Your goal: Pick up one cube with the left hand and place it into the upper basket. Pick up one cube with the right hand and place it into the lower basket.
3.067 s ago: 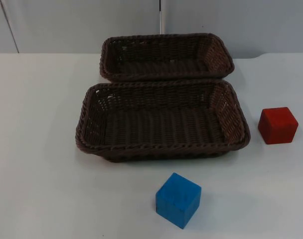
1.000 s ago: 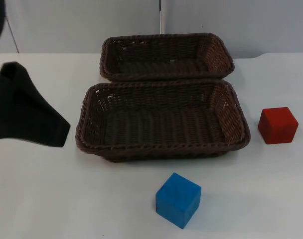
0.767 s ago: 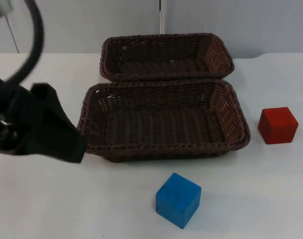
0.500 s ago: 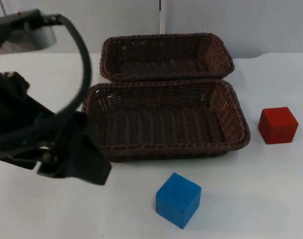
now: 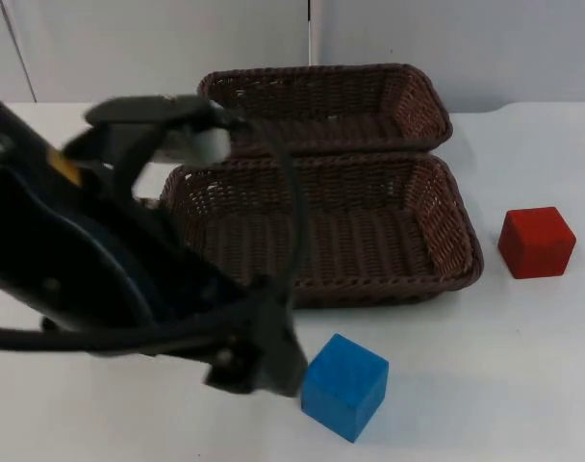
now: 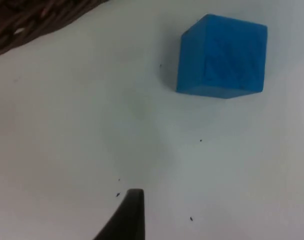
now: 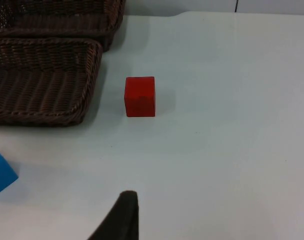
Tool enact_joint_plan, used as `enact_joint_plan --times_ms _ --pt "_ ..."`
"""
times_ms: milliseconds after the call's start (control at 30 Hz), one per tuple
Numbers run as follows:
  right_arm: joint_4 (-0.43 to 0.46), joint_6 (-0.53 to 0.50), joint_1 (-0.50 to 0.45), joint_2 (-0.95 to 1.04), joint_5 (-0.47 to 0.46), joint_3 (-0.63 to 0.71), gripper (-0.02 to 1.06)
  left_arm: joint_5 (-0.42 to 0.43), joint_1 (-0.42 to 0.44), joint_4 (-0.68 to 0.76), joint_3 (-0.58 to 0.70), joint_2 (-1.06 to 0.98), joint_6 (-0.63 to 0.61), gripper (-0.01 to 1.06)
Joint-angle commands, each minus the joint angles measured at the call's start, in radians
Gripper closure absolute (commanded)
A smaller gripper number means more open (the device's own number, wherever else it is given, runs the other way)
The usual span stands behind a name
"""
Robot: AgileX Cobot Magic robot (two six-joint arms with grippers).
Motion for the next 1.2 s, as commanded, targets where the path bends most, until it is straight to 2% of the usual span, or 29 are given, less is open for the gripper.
enact_joint_plan --times_ms 0,333,533,667,900,1167 --pt "0.000 0.000 -0.006 -0.004 -0.004 0.001 -0.01 -0.041 -0.023 0.005 -0.006 0.022 -0.012 0.00" --pt "0.000 0.000 -0.006 -0.004 -0.004 0.001 -0.01 -0.145 -0.086 -0.005 -0.006 0.126 -0.032 0.00" --pt "0.000 0.000 -0.006 -0.004 -0.004 0.001 -0.01 -0.243 -0.128 -0.019 -0.006 0.175 -0.039 0.00" --pt "0.000 0.000 -0.006 -0.004 -0.004 0.001 -0.01 -0.346 -0.164 -0.021 -0.006 0.229 -0.046 0.00" --pt "0.000 0.000 -0.006 -0.004 -0.004 0.001 -0.01 -0.427 -0.166 -0.023 -0.006 0.329 -0.046 0.00" --pt "0.002 0.000 -0.006 -0.004 -0.004 0.001 -0.01 -0.440 -0.166 -0.023 -0.039 0.347 -0.054 0.00"
